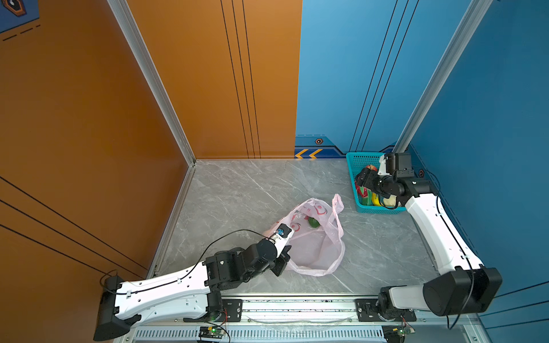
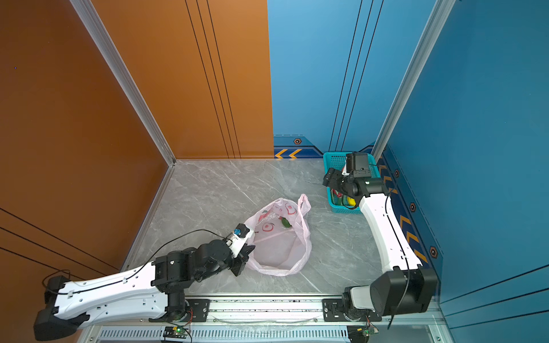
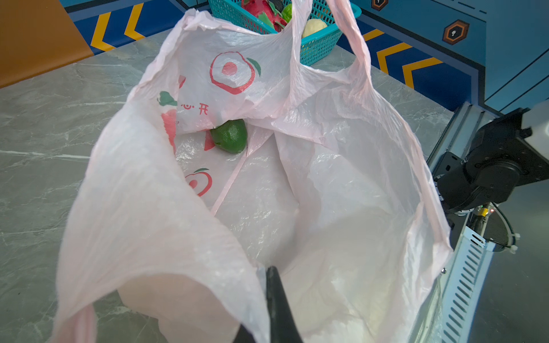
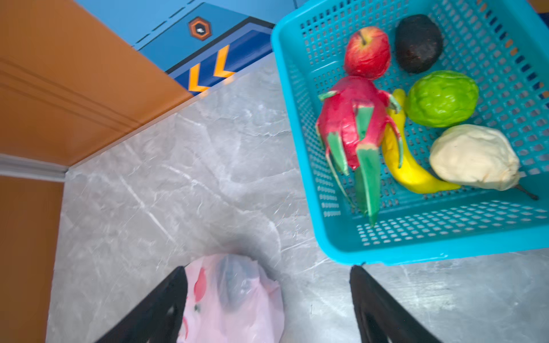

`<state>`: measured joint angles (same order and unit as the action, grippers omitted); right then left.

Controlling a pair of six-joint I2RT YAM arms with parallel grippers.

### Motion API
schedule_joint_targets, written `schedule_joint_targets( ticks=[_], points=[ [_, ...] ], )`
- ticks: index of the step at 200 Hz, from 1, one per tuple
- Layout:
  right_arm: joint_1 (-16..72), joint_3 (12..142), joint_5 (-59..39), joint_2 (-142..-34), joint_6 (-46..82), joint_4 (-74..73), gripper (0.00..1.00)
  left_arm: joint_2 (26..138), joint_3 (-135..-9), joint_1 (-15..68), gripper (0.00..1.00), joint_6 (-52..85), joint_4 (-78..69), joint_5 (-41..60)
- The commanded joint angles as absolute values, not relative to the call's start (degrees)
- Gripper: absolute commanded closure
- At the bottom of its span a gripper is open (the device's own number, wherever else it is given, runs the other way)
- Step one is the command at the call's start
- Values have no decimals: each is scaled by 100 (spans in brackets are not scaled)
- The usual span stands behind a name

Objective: Untie the knot of the plastic bag and take out the fruit
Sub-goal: 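Move the right gripper back from the basket toward the bag, then lower the right gripper into the bag opening above the pale pear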

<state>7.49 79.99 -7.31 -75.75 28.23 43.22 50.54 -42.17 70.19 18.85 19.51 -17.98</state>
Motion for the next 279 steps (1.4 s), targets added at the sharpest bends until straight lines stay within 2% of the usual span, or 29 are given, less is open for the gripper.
schedule_joint_targets(
  ticks=[1,35,80,125,202,279],
  points=[
    [1325,7928,-574,-7036,3241,5050,14,4922,-4189,7114,100,1836,1942,-1678],
    [2746,8138,-43,-6559,3910,5440,14,4782,-4114,7202,100,1922,2069,-1625],
    [4722,8400,710,-6489,4730,5577,14,4582,-3962,7389,100,2118,2386,-1617],
    [5983,8069,1008,-6797,5238,5351,14,4375,-3859,7577,100,2377,2742,-1769],
    [6759,6560,836,-7284,5452,4038,15,4234,-3954,7708,100,2646,3434,-2280],
    [6873,5949,455,-8218,5473,2972,16,4370,-4249,7500,100,2448,3446,-2665]
  ],
)
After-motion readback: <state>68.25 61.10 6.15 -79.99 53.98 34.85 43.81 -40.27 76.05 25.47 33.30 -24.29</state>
